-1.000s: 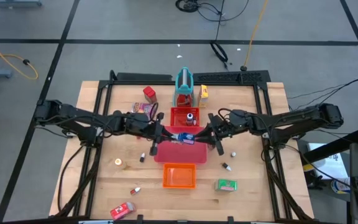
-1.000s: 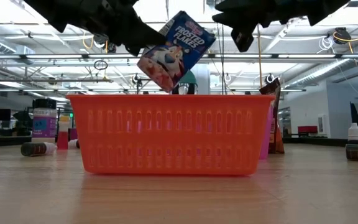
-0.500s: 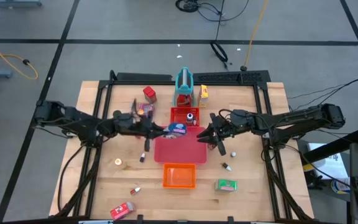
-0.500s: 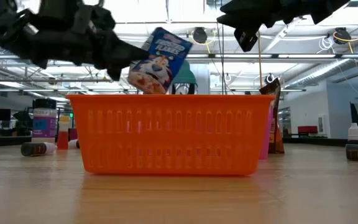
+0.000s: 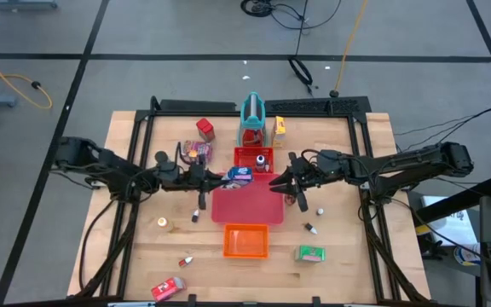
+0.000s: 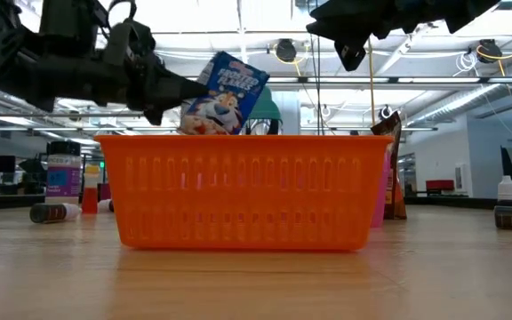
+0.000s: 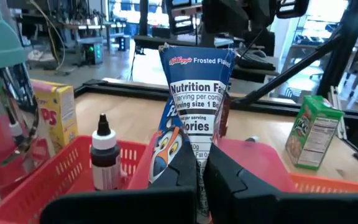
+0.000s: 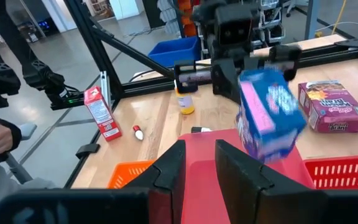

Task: Pick & Place Kitchen Items
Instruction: Put the blue cereal box into the pink bin, then put the yellow cereal box into the pink bin

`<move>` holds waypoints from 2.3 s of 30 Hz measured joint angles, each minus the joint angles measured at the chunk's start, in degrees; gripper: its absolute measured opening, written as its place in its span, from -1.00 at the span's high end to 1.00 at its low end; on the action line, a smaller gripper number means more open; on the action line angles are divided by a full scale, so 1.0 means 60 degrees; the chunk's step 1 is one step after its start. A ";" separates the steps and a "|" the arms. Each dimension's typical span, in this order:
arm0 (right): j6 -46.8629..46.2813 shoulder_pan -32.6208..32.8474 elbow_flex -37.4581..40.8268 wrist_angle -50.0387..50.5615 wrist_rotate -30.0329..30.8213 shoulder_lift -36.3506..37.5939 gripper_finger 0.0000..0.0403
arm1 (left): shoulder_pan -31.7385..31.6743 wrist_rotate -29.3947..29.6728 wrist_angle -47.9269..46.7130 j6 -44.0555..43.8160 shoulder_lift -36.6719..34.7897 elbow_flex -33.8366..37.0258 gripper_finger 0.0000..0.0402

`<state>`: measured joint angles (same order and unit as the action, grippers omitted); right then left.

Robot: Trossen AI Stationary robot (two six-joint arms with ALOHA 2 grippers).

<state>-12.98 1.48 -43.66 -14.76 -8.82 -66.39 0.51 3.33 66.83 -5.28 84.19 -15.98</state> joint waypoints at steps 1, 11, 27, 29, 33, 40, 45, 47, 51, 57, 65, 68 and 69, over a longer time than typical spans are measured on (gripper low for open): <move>0.0005 -0.0001 0.0000 0.0000 0.0000 0.0000 0.62 | -0.0004 0.0004 0.0212 0.0005 0.0322 -0.0001 0.98; 0.0011 0.0017 0.0004 0.0004 -0.0029 0.0000 0.62 | -0.0060 -0.0055 0.3128 -0.0093 0.2480 -0.0070 0.99; 0.0074 0.0021 0.0007 0.0011 -0.0036 -0.0004 0.62 | -0.0465 -0.0348 0.2847 -0.0230 0.3603 -0.0977 0.99; 0.0100 0.0021 0.0007 0.0007 -0.0036 -0.0004 0.62 | -0.0479 -0.0368 0.2825 -0.0332 0.3597 -0.0981 0.96; 0.0177 0.0021 0.0007 0.0007 -0.0036 -0.0004 0.62 | -0.0477 -0.0338 0.2734 -0.0440 0.3598 -0.0977 0.87; 0.0285 0.0021 0.0007 0.0004 -0.0036 -0.0004 0.62 | -0.0477 -0.0267 0.2433 -0.0524 0.3597 -0.0981 0.85; 0.0282 0.0021 0.0007 0.0004 -0.0036 -0.0004 0.62 | -0.0481 -0.0033 0.2299 -0.0828 0.3597 -0.1125 0.74; 0.0285 0.0021 0.0007 0.0004 -0.0036 -0.0004 0.62 | -0.0477 -0.0044 0.2269 -0.0831 0.3597 -0.1173 0.66; 0.0285 0.0021 0.0007 0.0004 -0.0036 -0.0004 0.62 | -0.0477 -0.0044 0.2212 -0.0745 0.3597 -0.1185 0.48; 0.0285 0.0021 0.0007 0.0004 -0.0036 -0.0004 0.62 | -0.0474 -0.0041 0.1861 -0.0704 0.3594 -0.1185 0.30; 0.0098 0.0021 0.0007 0.0020 0.0004 -0.0004 0.62 | -0.0474 -0.0054 0.2027 -0.0484 0.3594 -0.1185 0.27; 0.0052 0.0021 0.0007 0.0253 0.0471 -0.0004 0.62 | -0.0474 -0.0058 0.2367 -0.0471 0.3594 -0.1187 0.27; 0.0045 0.0017 0.0007 0.0377 0.0807 -0.0004 0.62 | -0.0474 -0.0060 0.2456 -0.0462 0.3594 -0.1189 0.27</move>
<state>-12.71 1.59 -43.62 -12.50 -3.98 -66.41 -2.33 2.97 81.57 -8.05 105.75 -23.11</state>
